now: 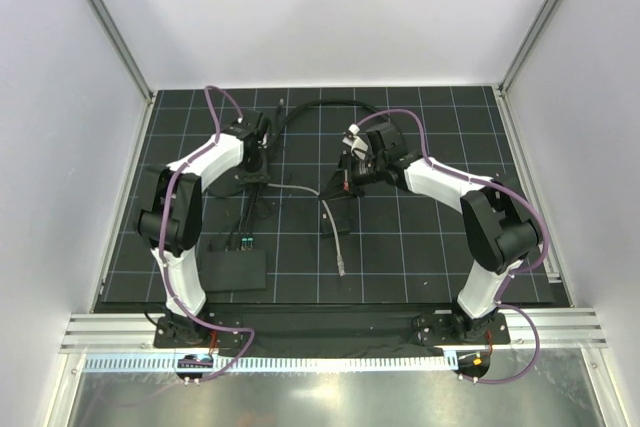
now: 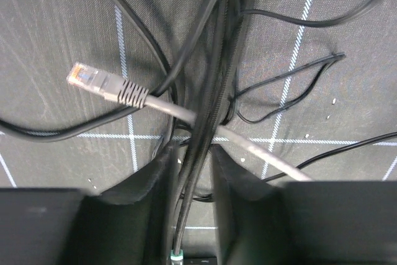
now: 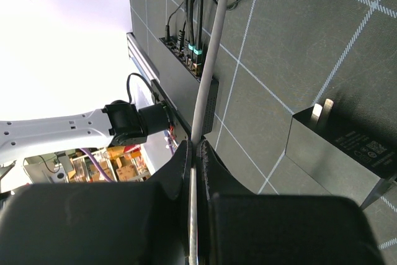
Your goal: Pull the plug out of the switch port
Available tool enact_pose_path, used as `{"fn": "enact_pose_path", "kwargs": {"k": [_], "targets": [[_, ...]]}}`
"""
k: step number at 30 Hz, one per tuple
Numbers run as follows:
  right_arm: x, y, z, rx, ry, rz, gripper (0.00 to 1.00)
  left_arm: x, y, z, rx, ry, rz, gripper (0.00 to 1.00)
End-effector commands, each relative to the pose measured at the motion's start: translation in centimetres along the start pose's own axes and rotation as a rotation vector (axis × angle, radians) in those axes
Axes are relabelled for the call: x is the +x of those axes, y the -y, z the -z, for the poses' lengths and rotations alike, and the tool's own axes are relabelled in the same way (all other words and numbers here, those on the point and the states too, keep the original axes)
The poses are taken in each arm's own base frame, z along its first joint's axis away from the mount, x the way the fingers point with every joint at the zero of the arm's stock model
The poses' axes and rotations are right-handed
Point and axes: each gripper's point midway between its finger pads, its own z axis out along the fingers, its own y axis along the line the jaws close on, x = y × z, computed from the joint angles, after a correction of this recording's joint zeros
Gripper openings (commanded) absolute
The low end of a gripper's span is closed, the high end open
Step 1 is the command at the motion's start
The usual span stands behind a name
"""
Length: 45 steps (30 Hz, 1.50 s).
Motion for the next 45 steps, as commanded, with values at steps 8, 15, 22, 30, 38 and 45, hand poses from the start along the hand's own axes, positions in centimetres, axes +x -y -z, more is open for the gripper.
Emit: {"fn": "enact_pose_path", "kwargs": {"k": [8,15,22,30,38,45], "targets": [[-0.3,-0.4,1.0,0.042,0.039,0.097,0.01,-2.2,-0.1,1.8,-0.005,0.092,-0.009,0.0],[-0.2,0.2,0.8,0.055,0.038,0.104,0.01,-3.0,-2.7,4.8,-0.018,0.194,0.095,0.0],[0.2,2.3,-0.5,0.061,0.039,0.045,0.01,-2.8,-2.4,7.6,0.076,0.278,0.171,0.0],[-0.2,8.3,-0.7,0.281,0.055,0.004,0.01,-3.0,-3.8,9.4,0.08,0.322,0.243,0.0],[-0.8,10.0,2.5,0.392,0.154,0.06,0.01,-3.2,-5.3,9.6,0.065,0.328,0.275,0.0],[-4.0,3.7,8.9,0.487,0.324,0.319,0.01,-2.5,-5.7,8.4,0.05,0.293,0.276,0.0]]}}
